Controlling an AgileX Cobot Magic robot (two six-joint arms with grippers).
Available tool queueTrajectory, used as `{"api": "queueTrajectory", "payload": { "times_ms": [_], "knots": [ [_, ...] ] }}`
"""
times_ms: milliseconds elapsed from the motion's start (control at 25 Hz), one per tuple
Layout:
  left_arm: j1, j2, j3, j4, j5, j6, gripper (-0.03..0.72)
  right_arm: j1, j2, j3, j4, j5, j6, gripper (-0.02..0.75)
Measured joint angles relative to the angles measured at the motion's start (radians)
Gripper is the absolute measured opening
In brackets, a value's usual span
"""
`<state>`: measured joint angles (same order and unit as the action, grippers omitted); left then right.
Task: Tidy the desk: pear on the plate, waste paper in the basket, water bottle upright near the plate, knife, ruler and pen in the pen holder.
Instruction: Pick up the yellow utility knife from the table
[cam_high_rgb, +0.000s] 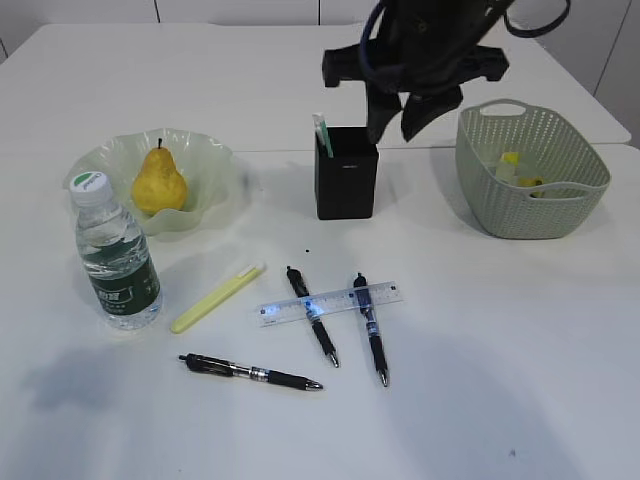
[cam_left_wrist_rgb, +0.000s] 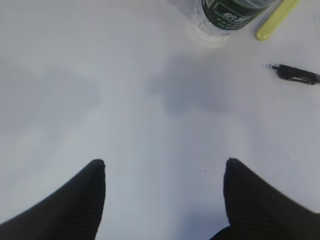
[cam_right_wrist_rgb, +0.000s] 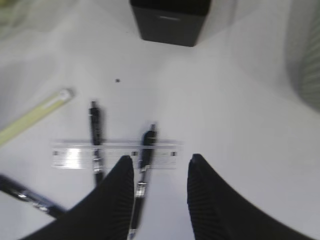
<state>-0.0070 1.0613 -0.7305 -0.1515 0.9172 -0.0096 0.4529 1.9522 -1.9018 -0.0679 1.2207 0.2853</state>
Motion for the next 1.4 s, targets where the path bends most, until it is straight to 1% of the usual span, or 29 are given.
{"api": "queueTrajectory", "payload": {
  "times_ms": [80,160,280,440,560,720,840,920,1040,1240,1400],
  "knots": [
    [0.0,0.0,0.0,0.0,0.0,0.01,0.521,0.0,0.0,0.0,-0.093,0.011,-0.051,0.272],
    [0.0,0.0,0.0,0.0,0.0,0.015,0.521,-0.002,0.0,0.0,-0.135,0.013,-0.094,0.272],
    [0.0,0.0,-0.014,0.0,0.008,0.021,0.521,-0.01,0.0,0.0,-0.137,0.018,-0.151,0.268],
    [0.0,0.0,-0.092,0.006,0.046,0.024,0.521,-0.014,-0.013,0.002,-0.135,0.018,-0.202,0.264],
    [0.0,0.0,-0.174,0.007,0.081,0.025,0.521,-0.03,-0.034,0.038,-0.117,0.018,-0.243,0.263],
    [-0.01,0.022,-0.261,0.015,0.124,0.025,0.521,-0.077,-0.068,0.132,-0.096,0.018,-0.285,0.262],
    [-0.062,0.053,-0.31,0.037,0.135,0.025,0.521,-0.111,-0.105,0.216,-0.059,0.018,-0.321,0.26],
    [-0.115,0.079,-0.349,0.046,0.139,0.026,0.521,-0.13,-0.134,0.261,-0.057,0.018,-0.326,0.26],
    [-0.189,0.141,-0.422,0.053,0.141,0.028,0.521,-0.137,-0.173,0.298,-0.069,0.018,-0.333,0.26],
    [-0.291,0.294,-0.591,0.082,0.162,0.028,0.521,-0.137,-0.211,0.302,-0.079,0.018,-0.335,0.26],
    [-0.354,0.434,-0.762,0.115,0.215,0.028,0.521,-0.137,-0.214,0.302,-0.081,0.018,-0.335,0.26]
  ]
}}
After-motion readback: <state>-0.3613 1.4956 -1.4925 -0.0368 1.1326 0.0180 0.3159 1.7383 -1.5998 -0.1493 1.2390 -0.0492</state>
